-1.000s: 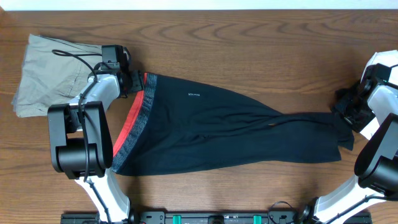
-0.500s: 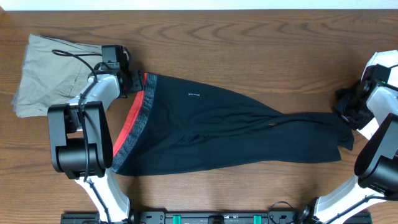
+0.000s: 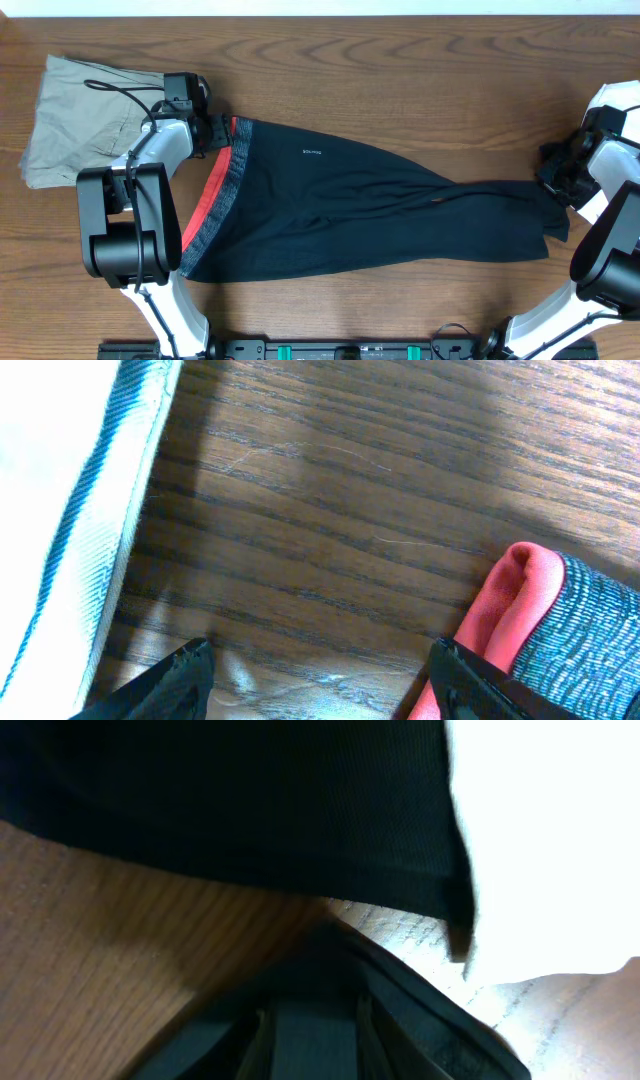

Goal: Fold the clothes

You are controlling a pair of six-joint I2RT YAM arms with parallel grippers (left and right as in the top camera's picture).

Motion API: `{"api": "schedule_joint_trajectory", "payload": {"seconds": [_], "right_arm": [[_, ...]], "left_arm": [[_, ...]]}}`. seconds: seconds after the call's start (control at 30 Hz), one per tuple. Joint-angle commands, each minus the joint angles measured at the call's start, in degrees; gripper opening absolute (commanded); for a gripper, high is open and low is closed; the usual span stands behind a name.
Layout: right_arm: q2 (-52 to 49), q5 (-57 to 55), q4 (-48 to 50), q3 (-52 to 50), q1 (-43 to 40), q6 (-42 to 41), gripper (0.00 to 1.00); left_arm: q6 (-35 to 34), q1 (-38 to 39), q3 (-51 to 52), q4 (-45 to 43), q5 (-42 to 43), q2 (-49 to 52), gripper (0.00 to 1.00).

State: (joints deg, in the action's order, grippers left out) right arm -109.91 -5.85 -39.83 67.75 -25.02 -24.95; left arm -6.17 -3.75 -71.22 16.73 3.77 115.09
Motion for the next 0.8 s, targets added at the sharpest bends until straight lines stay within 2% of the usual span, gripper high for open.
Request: {"api": "schedule_joint_trajectory", "payload": {"seconds": [0.0, 0.27, 0.53, 0.57, 0.77], "right_arm": [[-1.8, -0.4, 0.2, -0.5, -0.3, 0.2, 0.23], [-3.8, -0.4, 0.4, -0.5, -0.3, 0.2, 0.12], [-3.8, -0.4, 0.7, -0.5, -0.3, 0.2, 0.09], [-3.8, -0.4, 0.7, -0.5, -0.3, 0.2, 0.09], [-3.8, -0.4, 0.6, -0.5, -0.3, 0.2, 0.35]], "left_arm": [[-0.1, -0.2, -0.6, 0.8, 0.3, 1.0, 0.81], [2.0, -0.2, -0.6, 0.7, 0.3, 1.0, 0.83], [4.0, 0.0, -0.9, 0.7, 2.3, 0.9, 0.83], [4.0, 0.0, -1.1, 0.6, 2.9, 0.9, 0.83], [4.0, 0.0, -2.6, 0.9, 5.1, 0.3, 0.81]]}}
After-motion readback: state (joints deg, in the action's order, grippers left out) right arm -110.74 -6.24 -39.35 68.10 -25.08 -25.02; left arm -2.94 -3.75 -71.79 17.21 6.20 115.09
